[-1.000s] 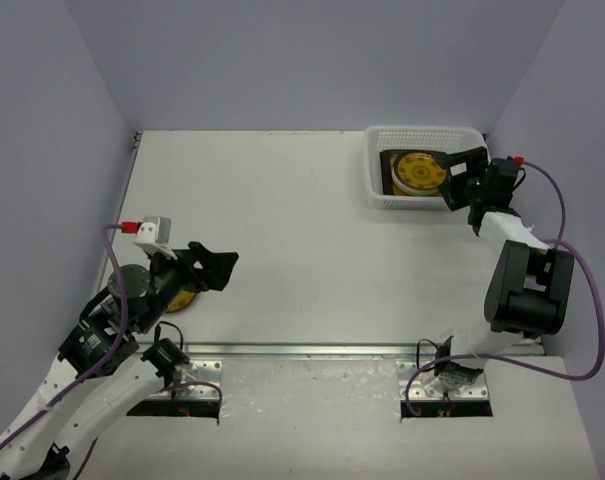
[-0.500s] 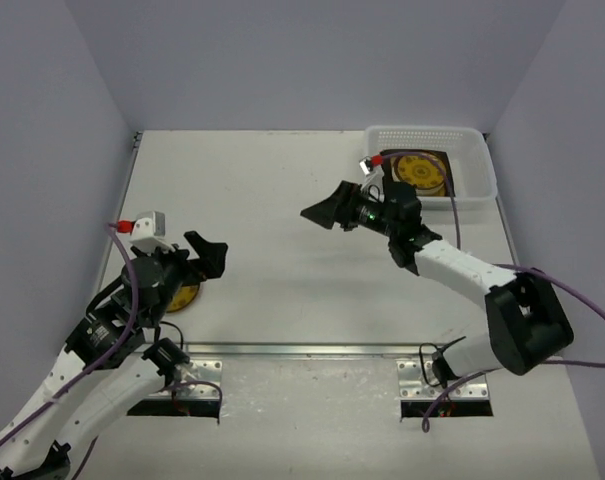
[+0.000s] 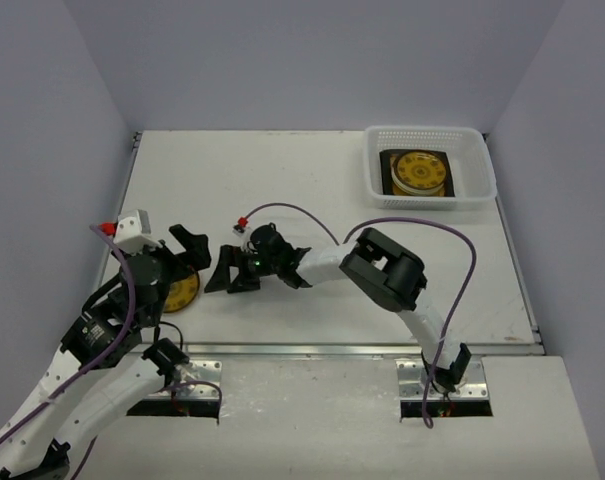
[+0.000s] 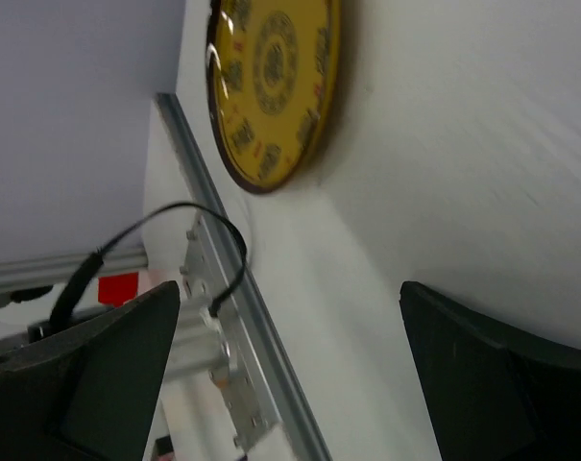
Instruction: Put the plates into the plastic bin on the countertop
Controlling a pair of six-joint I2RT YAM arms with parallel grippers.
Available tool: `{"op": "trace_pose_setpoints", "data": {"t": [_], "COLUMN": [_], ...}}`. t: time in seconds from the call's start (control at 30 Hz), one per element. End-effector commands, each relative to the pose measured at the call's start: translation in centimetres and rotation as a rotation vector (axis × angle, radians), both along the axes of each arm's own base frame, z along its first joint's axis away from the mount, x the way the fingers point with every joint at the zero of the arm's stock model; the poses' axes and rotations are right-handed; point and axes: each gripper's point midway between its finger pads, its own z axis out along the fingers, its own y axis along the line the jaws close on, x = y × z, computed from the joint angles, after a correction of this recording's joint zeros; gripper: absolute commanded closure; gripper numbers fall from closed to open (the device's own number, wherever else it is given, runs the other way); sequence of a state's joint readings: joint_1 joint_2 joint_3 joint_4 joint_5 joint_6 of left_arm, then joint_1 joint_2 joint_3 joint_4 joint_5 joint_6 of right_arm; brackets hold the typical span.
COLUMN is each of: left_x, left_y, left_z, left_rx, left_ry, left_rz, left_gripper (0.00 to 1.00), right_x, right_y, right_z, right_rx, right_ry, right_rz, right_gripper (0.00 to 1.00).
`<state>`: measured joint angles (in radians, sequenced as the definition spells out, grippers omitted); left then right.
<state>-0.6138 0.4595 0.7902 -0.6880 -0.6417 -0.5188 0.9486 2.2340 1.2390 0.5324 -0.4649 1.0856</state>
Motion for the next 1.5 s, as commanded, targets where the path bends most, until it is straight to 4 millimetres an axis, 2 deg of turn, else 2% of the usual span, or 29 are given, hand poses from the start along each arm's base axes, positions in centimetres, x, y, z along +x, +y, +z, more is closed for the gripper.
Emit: {"op": "trace_pose_setpoints", "data": {"t": [0.0,0.07,0.17,0.23,0.27,0.37,0.57,0.6,0.67,0.77,0.83,0.9,0.97,1.0,1.03,1.07,1.1,1.13,1.17,1.2,1.23,1.27,1.3,1.37,1.43,1.47], "left_x": [0.0,0.2,0.5,0.8,0.9,0.9,0.8,0.8,0.8,0.7,0.7,0.8,0.9,1.0,1.0,1.0,1.1,1.1,1.2,1.2,1.2,1.3,1.3,1.3,1.3,1.3], "left_y": [3.0,3.3,3.7,3.5,3.3,3.2,2.8,2.7,2.6,2.4,2.1,1.7,0.7,0.2,-0.1,-0.4,-0.5,-0.6,-0.8,-0.9,-1.1,-1.3,-1.4,-1.6,-1.7,-1.7], "left_z": [-0.2,-0.6,-1.1,-1.4,-1.3,-1.1,-0.5,-0.3,-0.3,-0.2,-0.1,0.1,0.2,0.3,0.3,0.2,0.1,0.0,0.0,-0.1,-0.2,-0.2,-0.2,-0.1,-0.1,-0.2], "left_rx": [0.014,0.028,0.059,0.071,0.070,0.062,0.037,0.033,0.031,0.029,0.026,0.021,0.016,0.015,0.016,0.018,0.021,0.022,0.024,0.027,0.028,0.028,0.028,0.029,0.028,0.028], "left_ry": [0.019,0.038,0.080,0.094,0.089,0.077,0.039,0.032,0.029,0.023,0.018,0.007,-0.009,-0.017,-0.019,-0.016,-0.012,-0.009,-0.006,-0.003,0.000,0.000,-0.001,-0.001,-0.003,-0.003], "left_rz": [0.192,0.226,0.259,0.244,0.233,0.218,0.174,0.171,0.161,0.146,0.124,0.100,0.036,0.007,-0.013,-0.031,-0.036,-0.040,-0.047,-0.056,-0.063,-0.073,-0.081,-0.093,-0.099,-0.100], "left_gripper": [0.00,0.00,0.00,0.00,0.00,0.00,0.00,0.00,0.00,0.00,0.00,0.00,0.00,0.00,0.00,0.00,0.00,0.00,0.00,0.00,0.00,0.00,0.00,0.00,0.00,0.00], "right_x": [1.7,2.2,2.3,2.8,3.2,3.9,3.9,3.8,3.7,3.9,3.8,4.7,7.4,8.5,9.4,10.3,12.0,14.7,16.6,17.6,17.9,20.2,21.6,23.2,23.8,23.9], "right_y": [3.5,4.9,6.2,6.0,5.9,5.3,5.7,5.5,5.7,4.8,3.2,1.7,-1.8,-3.8,-6.1,-8.9,-11.8,-15.8,-19.8,-22.9,-23.5,-29.0,-33.4,-40.4,-46.8,-49.3], "right_z": [-3.8,-3.6,-6.1,-7.9,-8.2,-9.3,-10.8,-10.5,-9.7,-4.6,-2.9,0.5,6.3,8.5,9.1,8.9,10.1,10.8,12.1,13.5,13.6,14.7,15.1,15.3,14.5,14.2], "right_rx": [-0.110,-0.098,-0.150,-0.191,-0.198,-0.244,-0.273,-0.262,-0.236,-0.163,-0.152,-0.105,-0.029,0.000,-0.002,-0.020,-0.009,-0.011,0.001,0.019,0.016,-0.005,-0.018,-0.029,-0.021,-0.016], "right_ry": [0.044,0.050,0.067,0.082,0.084,0.079,0.100,0.099,0.089,0.012,-0.038,-0.067,-0.117,-0.140,-0.145,-0.134,-0.132,-0.122,-0.114,-0.110,-0.111,-0.108,-0.093,-0.042,0.043,0.079], "right_rz": [-0.075,-0.084,-0.117,-0.174,-0.199,-0.253,-0.238,-0.240,-0.236,-0.235,-0.231,-0.248,-0.318,-0.354,-0.393,-0.438,-0.499,-0.595,-0.681,-0.746,-0.766,-0.911,-1.030,-1.234,-1.442,-1.520], "right_gripper": [0.01,0.06,0.11,0.22,0.29,0.39,0.80,0.92,1.00,1.00,1.00,1.00,1.00,1.00,1.00,1.00,1.00,1.00,1.00,1.00,1.00,1.00,1.00,1.00,1.00,1.00]}}
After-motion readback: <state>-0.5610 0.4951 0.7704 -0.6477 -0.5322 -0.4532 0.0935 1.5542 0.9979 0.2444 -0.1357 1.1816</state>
